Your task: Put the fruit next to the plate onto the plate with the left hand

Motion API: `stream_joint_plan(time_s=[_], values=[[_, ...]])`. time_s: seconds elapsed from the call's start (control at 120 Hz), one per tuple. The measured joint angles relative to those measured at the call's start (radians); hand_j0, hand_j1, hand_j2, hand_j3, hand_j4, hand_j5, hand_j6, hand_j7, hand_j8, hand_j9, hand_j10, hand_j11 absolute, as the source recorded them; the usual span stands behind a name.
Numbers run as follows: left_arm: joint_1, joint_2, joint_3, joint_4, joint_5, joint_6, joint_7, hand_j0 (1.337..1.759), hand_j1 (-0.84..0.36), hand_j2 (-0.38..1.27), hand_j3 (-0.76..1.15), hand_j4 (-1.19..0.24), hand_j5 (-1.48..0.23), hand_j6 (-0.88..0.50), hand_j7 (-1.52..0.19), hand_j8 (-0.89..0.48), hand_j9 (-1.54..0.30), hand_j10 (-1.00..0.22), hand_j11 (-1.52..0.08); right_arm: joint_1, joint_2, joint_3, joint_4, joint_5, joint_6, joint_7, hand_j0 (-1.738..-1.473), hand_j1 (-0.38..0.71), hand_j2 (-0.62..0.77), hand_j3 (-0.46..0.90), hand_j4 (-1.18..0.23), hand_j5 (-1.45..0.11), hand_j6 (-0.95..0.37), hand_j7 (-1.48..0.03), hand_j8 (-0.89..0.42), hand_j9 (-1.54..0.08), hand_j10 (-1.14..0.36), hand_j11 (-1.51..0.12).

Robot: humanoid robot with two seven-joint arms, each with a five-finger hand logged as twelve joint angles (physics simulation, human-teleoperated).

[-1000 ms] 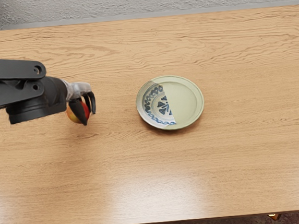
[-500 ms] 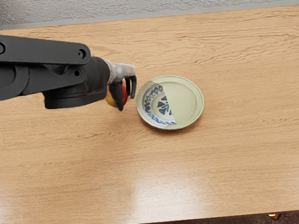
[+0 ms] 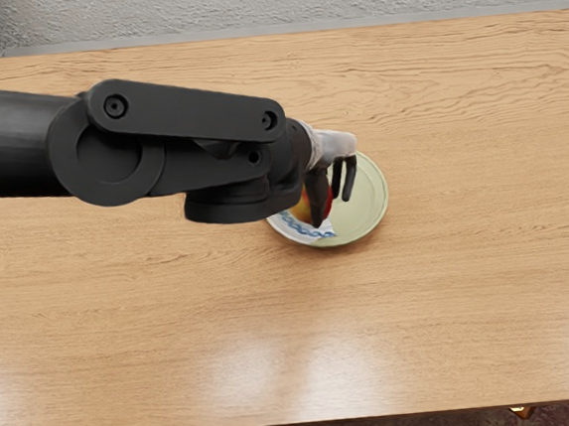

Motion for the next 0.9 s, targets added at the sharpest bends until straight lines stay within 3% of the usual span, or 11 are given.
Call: stream_joint_plan(time_s=[0.267,0.483,0.642,0.733,0.9], values=[[0.034,-0.042,0.001,0.12,0.006,0.002,0.001,1.646,-0.36,0.51,0.0,-0.8,-1.23,-0.61,-1.21,-0.32,-1.16,-0.39,-1.14,0.0,0.0,0.0,0.0,0.0,0.0,0.0,-1.658,-0.31,-0.01,0.0,-0.04,-0.05,-0.04,-0.05,-0.04,-0.05,-0.04,-0.05],[0.079,-0.071,0.005,0.203,0.006,0.001,0.001,1.648,-0.36,0.51,0.0,-0.8,-1.22,-0.63,-1.2,-0.33,-1.15,-0.38,-1.13,0.0,0.0,0.0,0.0,0.0,0.0,0.0,-1.658,-0.31,-0.01,0.0,-0.04,-0.05,-0.04,-0.05,-0.04,-0.05,-0.04,-0.05],[0.1,-0.071,0.007,0.234,0.009,0.003,0.0,1.651,-0.35,0.51,0.0,-0.8,-1.18,-0.7,-1.18,-0.39,-1.12,-0.42,-1.11,0.0,0.0,0.0,0.0,0.0,0.0,0.0,-1.658,-0.31,-0.01,0.0,-0.04,-0.05,-0.04,-0.05,-0.04,-0.05,-0.04,-0.05],[0.098,-0.071,0.006,0.239,0.012,0.006,0.0,1.652,-0.32,0.5,0.0,-0.76,-1.09,-0.69,-1.09,-0.45,-1.05,-0.45,-1.04,0.0,0.0,0.0,0.0,0.0,0.0,0.0,-1.658,-0.31,-0.01,0.0,-0.04,-0.05,-0.04,-0.05,-0.04,-0.05,-0.04,-0.05],[0.095,-0.071,0.001,0.243,0.015,0.02,0.0,1.656,-0.2,0.27,0.0,-0.55,-0.76,-0.52,-0.76,-0.41,-0.74,-0.42,-0.74,0.0,0.0,0.0,0.0,0.0,0.0,0.0,-1.658,-0.31,-0.01,0.0,-0.04,-0.05,-0.04,-0.05,-0.04,-0.05,-0.04,-0.05]])
